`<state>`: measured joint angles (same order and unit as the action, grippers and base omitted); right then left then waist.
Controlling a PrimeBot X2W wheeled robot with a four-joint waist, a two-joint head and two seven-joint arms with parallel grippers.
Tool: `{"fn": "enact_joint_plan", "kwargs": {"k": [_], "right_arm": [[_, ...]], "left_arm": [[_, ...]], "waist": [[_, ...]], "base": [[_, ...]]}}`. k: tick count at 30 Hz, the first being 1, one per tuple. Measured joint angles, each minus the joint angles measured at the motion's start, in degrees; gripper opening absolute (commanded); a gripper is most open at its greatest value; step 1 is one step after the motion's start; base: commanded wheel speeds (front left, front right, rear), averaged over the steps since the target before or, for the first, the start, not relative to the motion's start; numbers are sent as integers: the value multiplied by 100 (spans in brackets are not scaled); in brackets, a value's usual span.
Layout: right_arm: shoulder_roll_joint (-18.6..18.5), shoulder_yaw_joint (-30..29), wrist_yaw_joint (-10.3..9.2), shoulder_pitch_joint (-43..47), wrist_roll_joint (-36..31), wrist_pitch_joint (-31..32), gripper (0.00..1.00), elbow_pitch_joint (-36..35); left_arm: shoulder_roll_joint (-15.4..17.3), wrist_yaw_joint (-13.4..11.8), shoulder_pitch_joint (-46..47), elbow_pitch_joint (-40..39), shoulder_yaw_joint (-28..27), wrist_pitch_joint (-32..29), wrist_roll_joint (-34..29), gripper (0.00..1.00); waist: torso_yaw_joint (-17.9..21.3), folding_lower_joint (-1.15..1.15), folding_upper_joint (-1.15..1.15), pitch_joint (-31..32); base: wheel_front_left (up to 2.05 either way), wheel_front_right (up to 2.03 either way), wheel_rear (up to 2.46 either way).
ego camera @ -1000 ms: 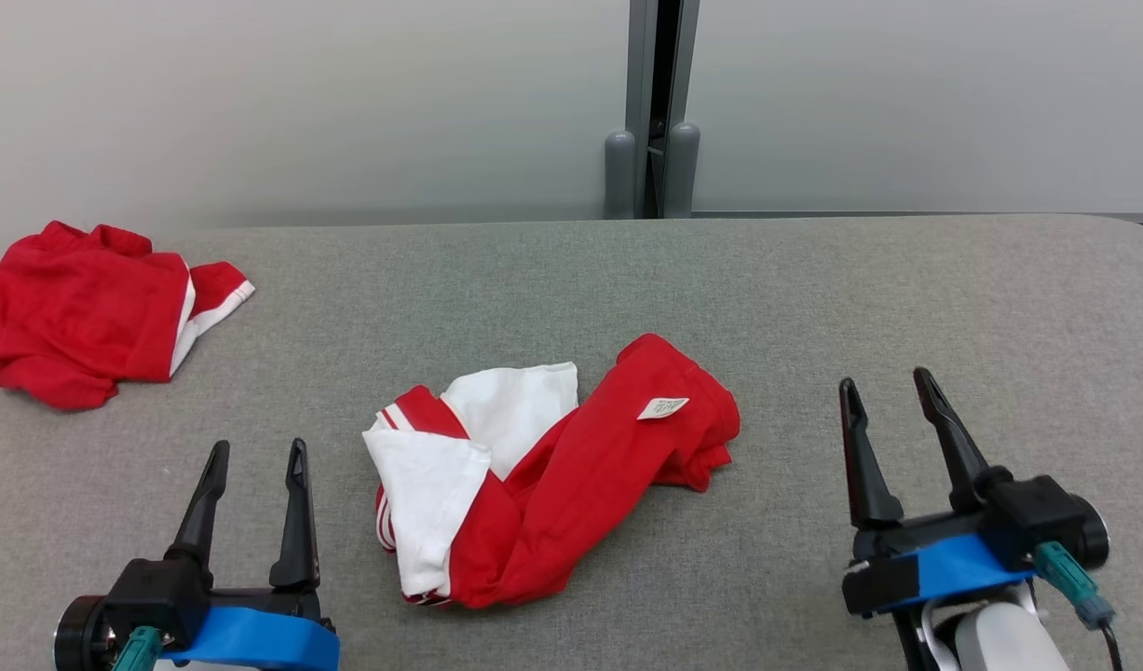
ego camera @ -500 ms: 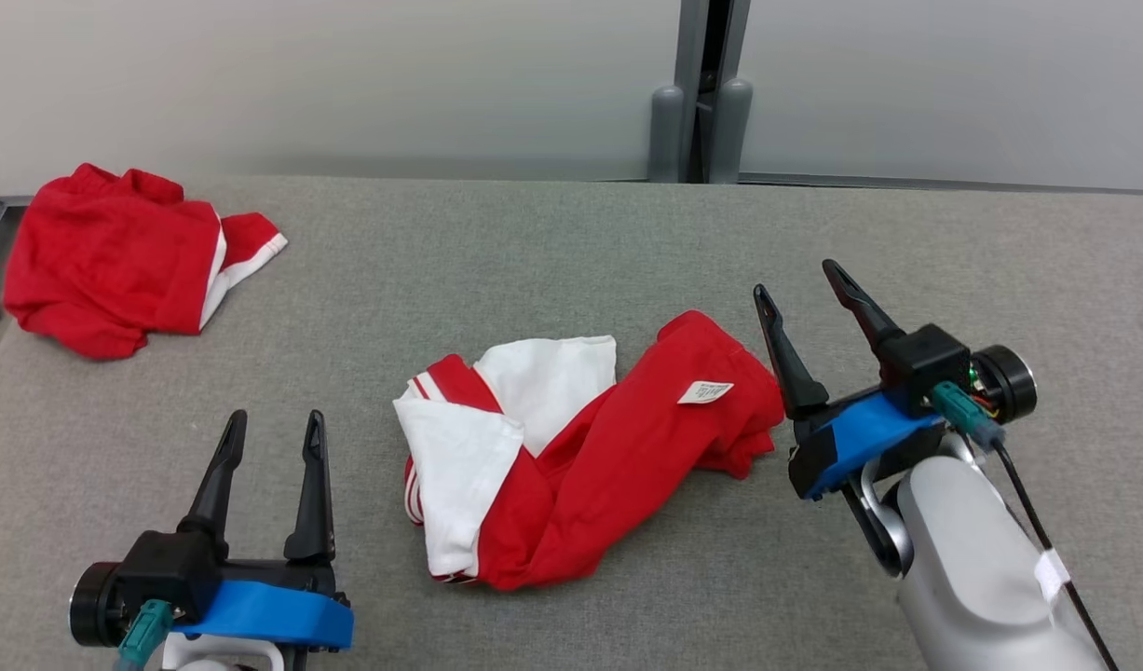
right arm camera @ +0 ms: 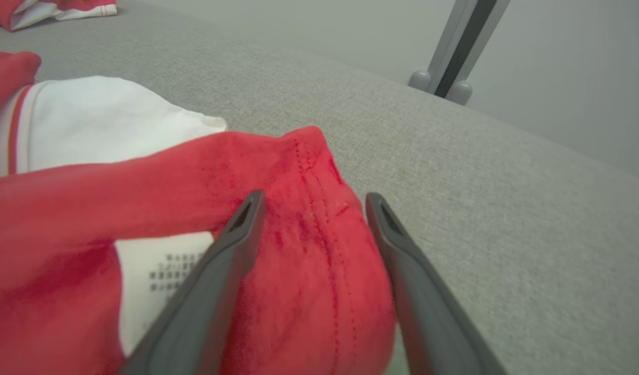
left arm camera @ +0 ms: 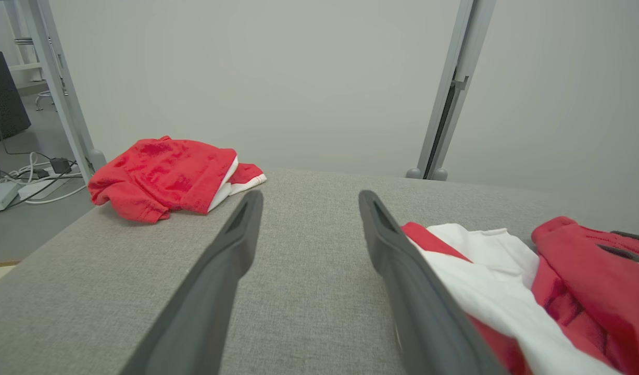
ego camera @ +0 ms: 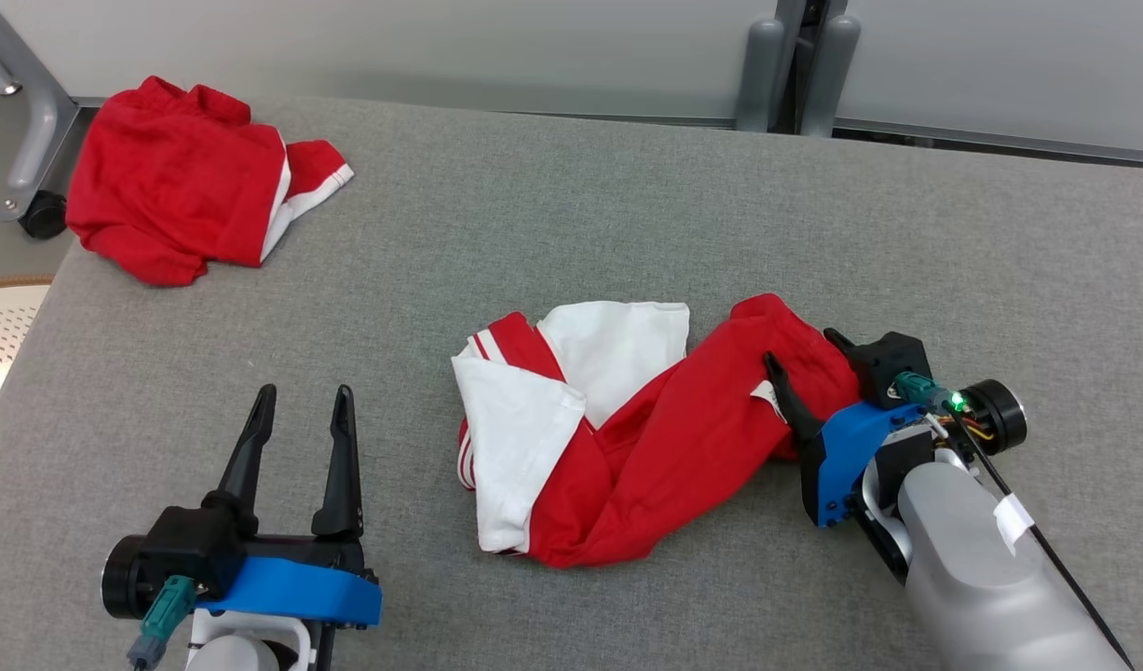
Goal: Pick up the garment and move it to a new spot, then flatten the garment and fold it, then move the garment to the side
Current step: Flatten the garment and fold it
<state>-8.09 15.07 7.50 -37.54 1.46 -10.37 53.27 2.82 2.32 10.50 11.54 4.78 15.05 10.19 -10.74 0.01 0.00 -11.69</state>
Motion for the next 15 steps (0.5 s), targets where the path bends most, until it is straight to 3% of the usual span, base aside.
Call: {"fn": "enact_joint_plan", "kwargs": {"k": [4,5,6,15], "right_arm": [[-12,196,0,-114,140,77,100,441],[-16,234,0,-152,204,79,40,527],[-16,287,0,-195,266,86,0,600],[-188,357,1,-807,349,-368,0,664]], "left_arm": [[-2,-43,43,-2,109,0,46,100],[-2,-59,62,-2,127,0,64,100],[-2,-67,85,-1,142,0,87,100],[-1,-130,131,-11,221,0,178,100]], "waist": [[-87,0,0,-71],[-107,0,0,-85],[-125,0,0,-98],[-195,0,0,-174]], "base": [[0,0,0],[0,0,0],[0,0,0],[0,0,0]]}}
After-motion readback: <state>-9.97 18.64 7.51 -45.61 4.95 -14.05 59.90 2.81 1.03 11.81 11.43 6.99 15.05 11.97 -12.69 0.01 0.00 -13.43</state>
